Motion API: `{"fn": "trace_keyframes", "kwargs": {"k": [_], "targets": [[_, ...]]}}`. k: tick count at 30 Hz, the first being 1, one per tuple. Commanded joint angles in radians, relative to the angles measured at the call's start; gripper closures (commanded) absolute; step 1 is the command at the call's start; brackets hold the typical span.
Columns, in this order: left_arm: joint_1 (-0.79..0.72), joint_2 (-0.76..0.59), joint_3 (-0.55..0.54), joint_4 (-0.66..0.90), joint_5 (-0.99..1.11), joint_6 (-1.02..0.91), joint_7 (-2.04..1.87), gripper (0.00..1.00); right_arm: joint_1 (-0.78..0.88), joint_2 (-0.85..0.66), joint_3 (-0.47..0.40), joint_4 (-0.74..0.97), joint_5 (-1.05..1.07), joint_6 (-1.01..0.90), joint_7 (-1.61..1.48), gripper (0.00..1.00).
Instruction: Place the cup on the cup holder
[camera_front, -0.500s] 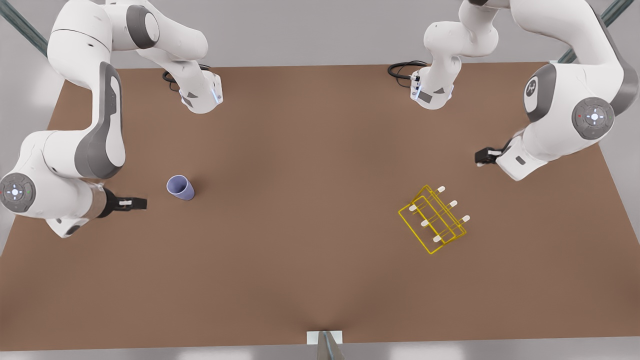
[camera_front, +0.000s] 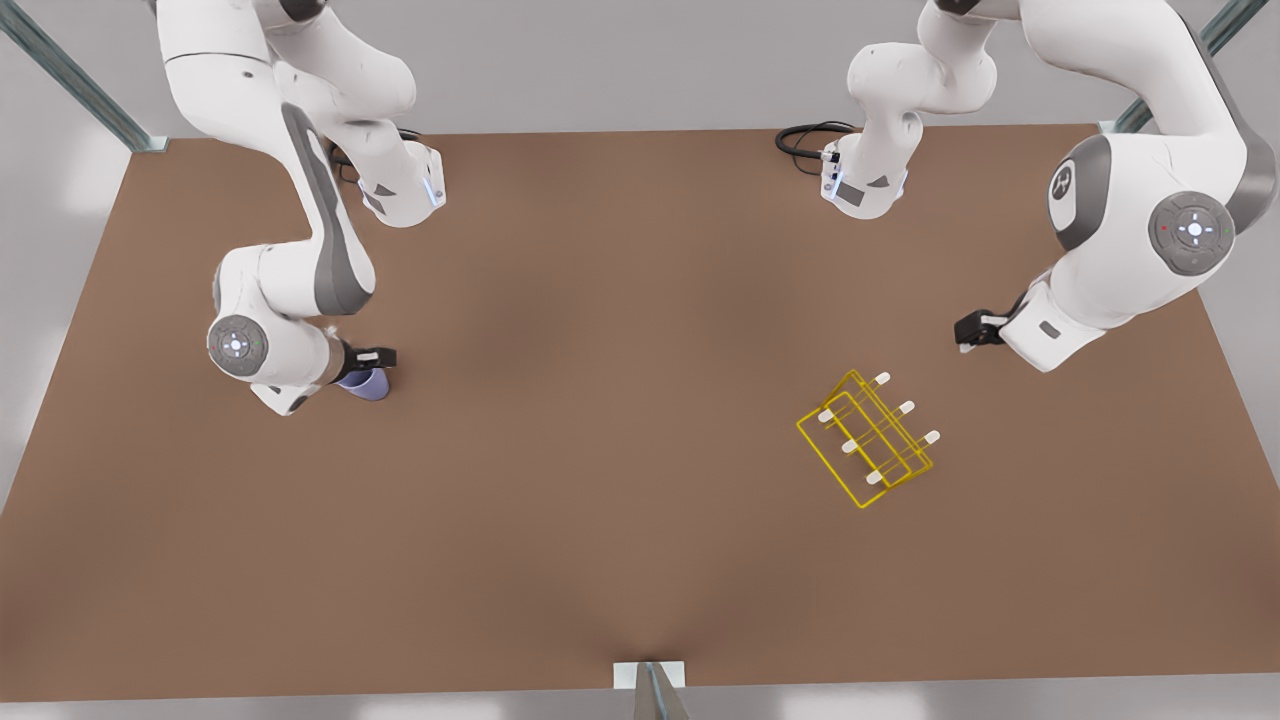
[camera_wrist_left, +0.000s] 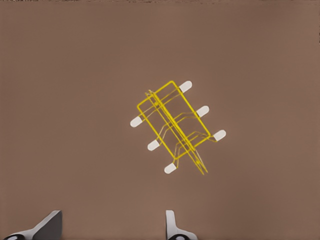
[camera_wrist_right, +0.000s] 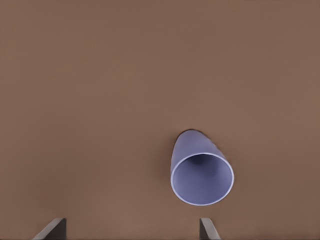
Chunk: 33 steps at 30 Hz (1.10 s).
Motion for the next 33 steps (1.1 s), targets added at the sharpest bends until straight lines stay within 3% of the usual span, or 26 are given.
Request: {"fn": "trace_keyframes", "kwargs": {"k": [1, 6, 10, 16, 29, 31, 33], "targets": [[-0.001, -0.004, -0.002, 0.000, -0.003, 0.006, -0.009, 0.00, -0.036, 0.020, 0.000, -0.023, 0.003, 0.186, 0.086, 0.00], [0.002, -0.010, 0.024, -0.011, -0.052, 0.012, 0.000, 0.00, -0.036, 0.048, 0.003, -0.048, 0.000, 0.237, 0.089, 0.00], [0.002, -0.015, 0.024, -0.014, -0.052, -0.015, 0.000, 0.00, -0.052, 0.033, 0.077, -0.063, 0.003, 0.208, 0.098, 0.00], [0.004, 0.002, 0.025, -0.013, -0.052, -0.012, 0.002, 0.00, -0.081, 0.002, 0.078, -0.138, 0.003, 0.195, 0.098, 0.00], [0.005, 0.027, 0.025, -0.014, -0.052, -0.011, 0.003, 0.00, -0.088, 0.065, 0.078, -0.233, -0.005, 0.391, 0.097, 0.01], [0.007, 0.027, 0.025, -0.014, -0.052, -0.009, 0.003, 0.00, -0.090, 0.066, 0.078, -0.255, -0.005, 0.415, 0.095, 0.09], [0.007, 0.034, 0.025, -0.013, -0.054, -0.003, 0.003, 0.00, -0.101, 0.074, 0.078, -0.255, -0.005, 0.413, 0.091, 0.36]]}}
